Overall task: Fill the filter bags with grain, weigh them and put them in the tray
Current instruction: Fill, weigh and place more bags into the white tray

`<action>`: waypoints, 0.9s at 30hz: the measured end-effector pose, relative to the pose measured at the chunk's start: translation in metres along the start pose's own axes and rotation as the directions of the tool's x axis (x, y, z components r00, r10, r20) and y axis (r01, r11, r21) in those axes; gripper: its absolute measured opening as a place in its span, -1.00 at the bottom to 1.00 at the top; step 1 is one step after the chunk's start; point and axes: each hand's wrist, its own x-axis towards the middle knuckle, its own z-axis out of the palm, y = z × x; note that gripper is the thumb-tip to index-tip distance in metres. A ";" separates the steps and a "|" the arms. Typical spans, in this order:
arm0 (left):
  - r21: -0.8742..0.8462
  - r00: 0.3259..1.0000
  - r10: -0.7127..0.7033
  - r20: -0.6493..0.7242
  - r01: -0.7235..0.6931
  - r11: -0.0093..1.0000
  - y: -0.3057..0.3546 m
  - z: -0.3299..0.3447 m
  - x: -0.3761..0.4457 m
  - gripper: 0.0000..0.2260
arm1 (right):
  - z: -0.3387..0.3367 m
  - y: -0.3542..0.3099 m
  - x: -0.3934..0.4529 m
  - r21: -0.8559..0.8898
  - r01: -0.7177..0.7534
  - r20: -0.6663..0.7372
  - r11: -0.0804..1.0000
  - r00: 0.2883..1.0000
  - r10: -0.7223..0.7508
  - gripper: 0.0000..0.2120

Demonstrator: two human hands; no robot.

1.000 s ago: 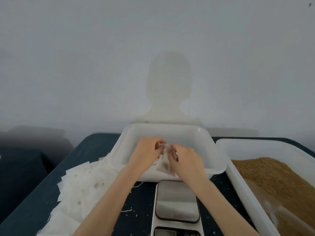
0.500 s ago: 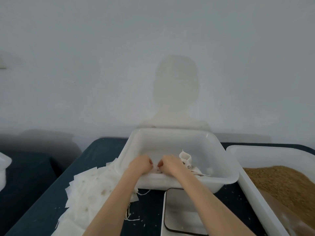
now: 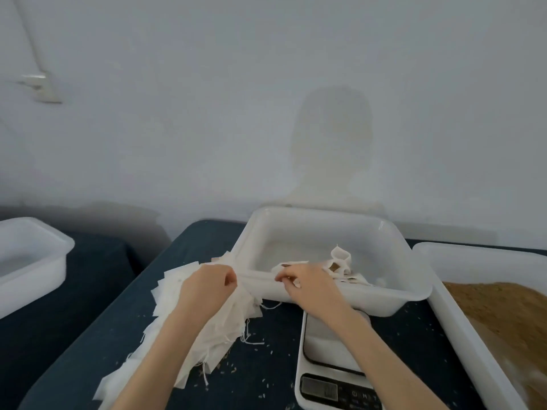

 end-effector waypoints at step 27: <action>0.047 0.802 0.434 -0.410 -0.457 0.888 0.020 0.019 -0.075 -0.81 | 0.031 -0.053 -0.051 0.613 -0.160 -0.007 0.773 0.978 0.208 -0.69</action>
